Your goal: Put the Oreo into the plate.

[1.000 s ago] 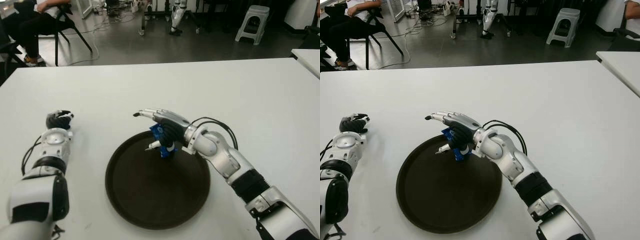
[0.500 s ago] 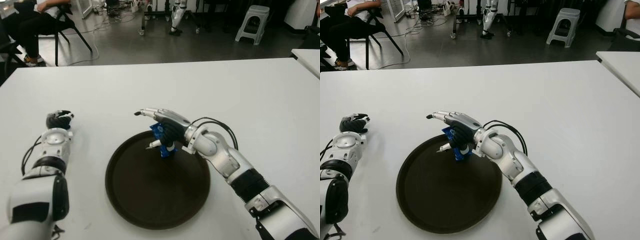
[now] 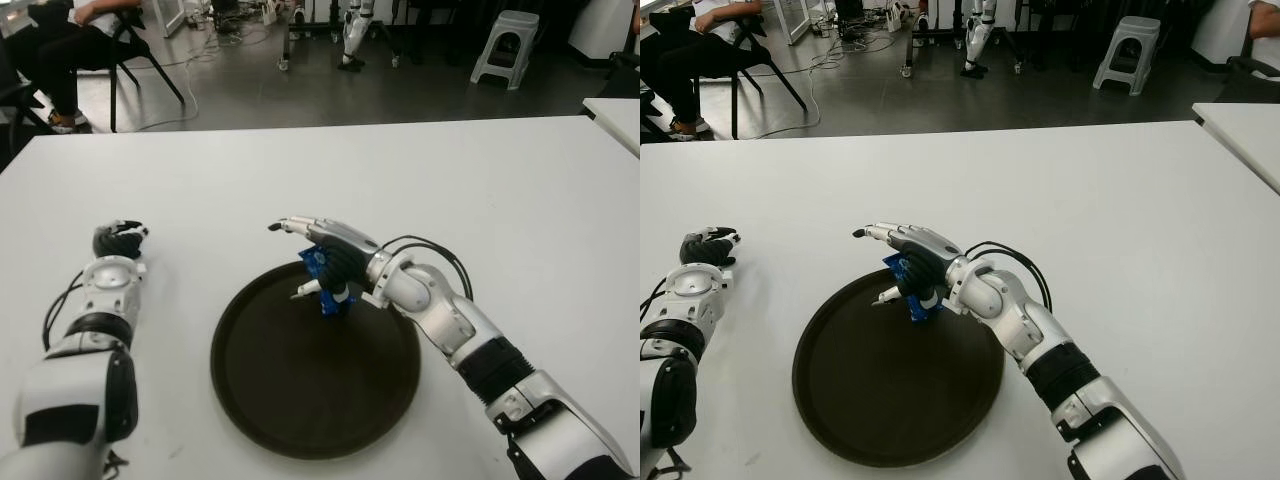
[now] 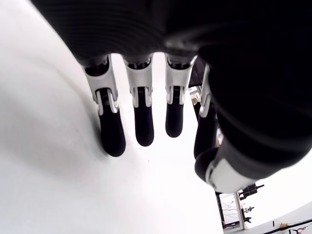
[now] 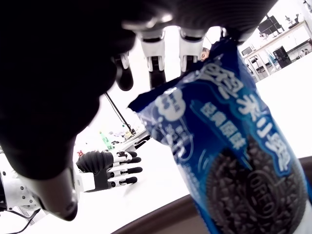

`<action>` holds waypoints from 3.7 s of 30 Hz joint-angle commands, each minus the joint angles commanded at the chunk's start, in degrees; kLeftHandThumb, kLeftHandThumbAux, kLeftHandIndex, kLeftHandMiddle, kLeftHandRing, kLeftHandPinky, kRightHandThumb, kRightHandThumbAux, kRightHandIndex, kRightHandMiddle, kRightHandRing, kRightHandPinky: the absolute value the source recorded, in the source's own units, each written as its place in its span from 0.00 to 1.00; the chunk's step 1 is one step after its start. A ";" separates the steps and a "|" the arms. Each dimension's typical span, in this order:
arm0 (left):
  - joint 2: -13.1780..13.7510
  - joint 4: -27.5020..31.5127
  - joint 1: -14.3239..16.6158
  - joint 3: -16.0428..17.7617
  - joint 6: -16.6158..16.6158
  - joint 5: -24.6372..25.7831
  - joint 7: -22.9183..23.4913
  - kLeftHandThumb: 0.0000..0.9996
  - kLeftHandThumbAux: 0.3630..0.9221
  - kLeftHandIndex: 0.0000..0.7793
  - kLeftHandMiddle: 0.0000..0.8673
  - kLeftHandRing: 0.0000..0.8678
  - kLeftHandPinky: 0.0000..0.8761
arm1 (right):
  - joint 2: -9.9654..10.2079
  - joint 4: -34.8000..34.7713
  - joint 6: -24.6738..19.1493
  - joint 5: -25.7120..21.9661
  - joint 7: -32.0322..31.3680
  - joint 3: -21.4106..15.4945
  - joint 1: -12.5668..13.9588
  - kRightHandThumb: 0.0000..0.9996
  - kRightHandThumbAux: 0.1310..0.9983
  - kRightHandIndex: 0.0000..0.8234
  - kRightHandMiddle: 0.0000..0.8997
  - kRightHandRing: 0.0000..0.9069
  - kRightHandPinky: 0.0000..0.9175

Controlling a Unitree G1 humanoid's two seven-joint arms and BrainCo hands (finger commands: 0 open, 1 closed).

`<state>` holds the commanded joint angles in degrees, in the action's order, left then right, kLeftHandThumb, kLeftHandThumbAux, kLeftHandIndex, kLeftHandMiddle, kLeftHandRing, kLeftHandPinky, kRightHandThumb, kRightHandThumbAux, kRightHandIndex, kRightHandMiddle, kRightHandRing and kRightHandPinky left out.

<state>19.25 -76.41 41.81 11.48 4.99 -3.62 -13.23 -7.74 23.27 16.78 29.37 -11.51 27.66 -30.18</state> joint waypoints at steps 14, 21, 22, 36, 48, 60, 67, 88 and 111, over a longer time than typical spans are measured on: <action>0.00 -0.03 0.04 0.44 -0.33 0.31 -0.01 0.68 0.64 0.51 0.22 0.23 0.27 | -3.70 -6.80 0.27 -0.44 0.17 -4.51 -1.03 0.02 0.68 0.06 0.10 0.10 0.11; -0.04 -0.04 0.04 0.87 -0.21 0.50 0.11 0.68 0.64 0.51 0.21 0.22 0.26 | -6.28 -10.69 5.06 1.04 3.48 -5.83 -0.17 0.05 0.66 0.03 0.04 0.01 0.01; -0.03 -0.05 0.04 0.86 -0.21 0.44 0.06 0.68 0.64 0.51 0.21 0.22 0.26 | -6.34 -10.40 6.41 1.55 5.05 -5.88 -0.13 0.06 0.66 0.02 0.03 0.01 0.01; 0.06 -0.13 0.12 0.82 -0.37 0.28 -0.11 0.68 0.64 0.51 0.22 0.23 0.25 | -5.23 -4.16 20.13 11.97 34.31 -8.96 -3.49 0.10 0.51 0.00 0.00 0.00 0.00; -0.05 -0.07 0.21 0.87 -0.27 0.30 -0.01 0.68 0.64 0.51 0.22 0.23 0.25 | -5.42 2.21 20.93 15.55 47.13 -10.01 -7.31 0.13 0.49 0.00 0.00 0.00 0.00; -0.14 0.01 0.31 0.84 -0.12 0.29 -0.26 0.68 0.64 0.51 0.21 0.22 0.24 | -5.33 6.03 18.94 15.36 50.96 -10.62 -9.36 0.12 0.48 0.00 0.00 0.00 0.00; -0.10 -0.06 0.28 0.52 -0.28 -0.05 -0.33 0.68 0.65 0.51 0.20 0.22 0.24 | -5.24 8.32 16.03 15.61 53.50 -10.88 -10.44 0.15 0.50 0.00 0.00 0.00 0.00; -0.04 -0.12 0.12 0.46 0.02 -0.03 -0.34 0.68 0.64 0.51 0.23 0.24 0.25 | -11.02 39.46 7.19 13.29 55.31 -11.93 -20.56 0.20 0.57 0.00 0.00 0.00 0.00; 0.64 -0.11 -0.27 1.40 -0.04 0.64 0.43 0.68 0.64 0.51 0.21 0.22 0.25 | -12.12 52.12 -1.90 3.49 45.72 -15.26 -20.39 0.11 0.60 0.00 0.00 0.00 0.01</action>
<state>19.89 -76.52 41.54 12.88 4.94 -2.98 -12.80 -19.86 75.39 14.88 32.86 34.21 12.40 -50.58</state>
